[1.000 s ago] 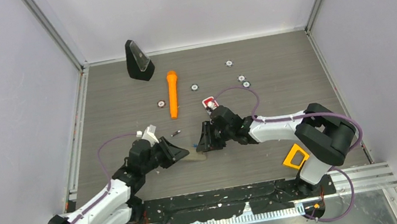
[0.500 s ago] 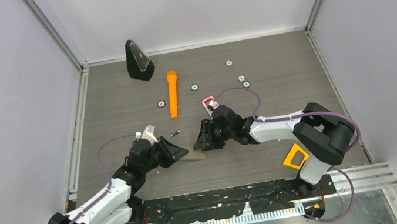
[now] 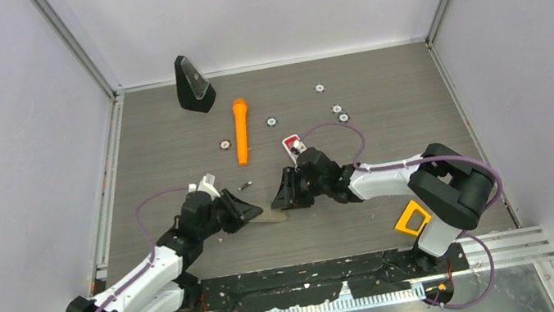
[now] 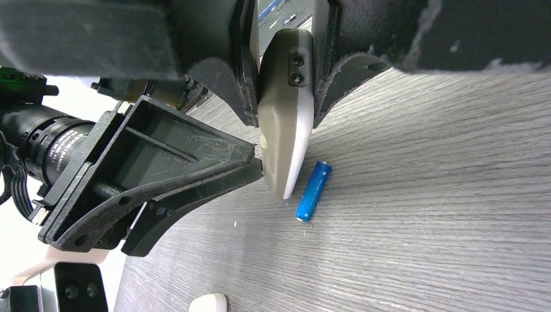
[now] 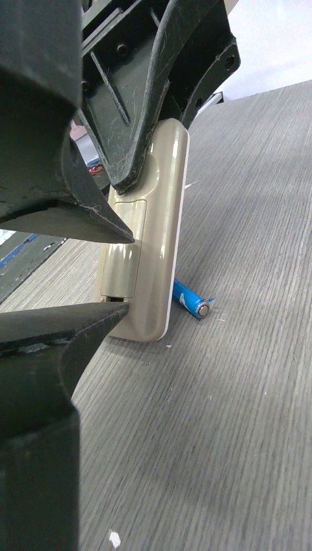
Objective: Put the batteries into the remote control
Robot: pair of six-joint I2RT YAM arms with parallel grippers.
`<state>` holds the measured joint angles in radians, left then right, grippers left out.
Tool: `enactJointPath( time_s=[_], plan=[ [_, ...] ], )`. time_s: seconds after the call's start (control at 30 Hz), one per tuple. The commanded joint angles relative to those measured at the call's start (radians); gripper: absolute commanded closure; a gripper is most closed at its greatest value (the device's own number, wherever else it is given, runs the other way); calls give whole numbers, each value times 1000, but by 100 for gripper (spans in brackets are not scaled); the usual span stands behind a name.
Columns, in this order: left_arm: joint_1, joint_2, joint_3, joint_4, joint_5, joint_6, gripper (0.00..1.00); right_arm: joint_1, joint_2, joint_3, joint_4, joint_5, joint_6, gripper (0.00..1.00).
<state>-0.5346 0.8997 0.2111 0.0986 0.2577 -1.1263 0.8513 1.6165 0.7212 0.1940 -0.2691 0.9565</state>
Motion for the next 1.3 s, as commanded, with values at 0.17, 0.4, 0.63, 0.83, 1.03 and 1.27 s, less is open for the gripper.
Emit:
enactJointPath(
  time_s=[0.17, 0.4, 0.63, 0.83, 1.03, 1.27],
  plan=[
    [-6, 51, -6, -186, -74, 24, 100, 22, -16, -10, -8, 20, -20, 63],
    [-6, 65, -1, -187, -81, 25, 100, 23, -39, -14, -20, 20, -32, 62],
    [-6, 64, 5, -206, -92, 25, 100, 22, -71, -27, -29, 28, -35, 63],
    [-7, 67, 11, -210, -92, 25, 100, 23, -51, -16, -23, 16, -39, 63],
    [-7, 83, 11, -198, -79, 36, 100, 19, -28, -12, 18, 9, -24, 62],
    [-6, 98, 10, -189, -72, 57, 100, 4, -72, -16, 45, 33, -18, 66]
  ],
)
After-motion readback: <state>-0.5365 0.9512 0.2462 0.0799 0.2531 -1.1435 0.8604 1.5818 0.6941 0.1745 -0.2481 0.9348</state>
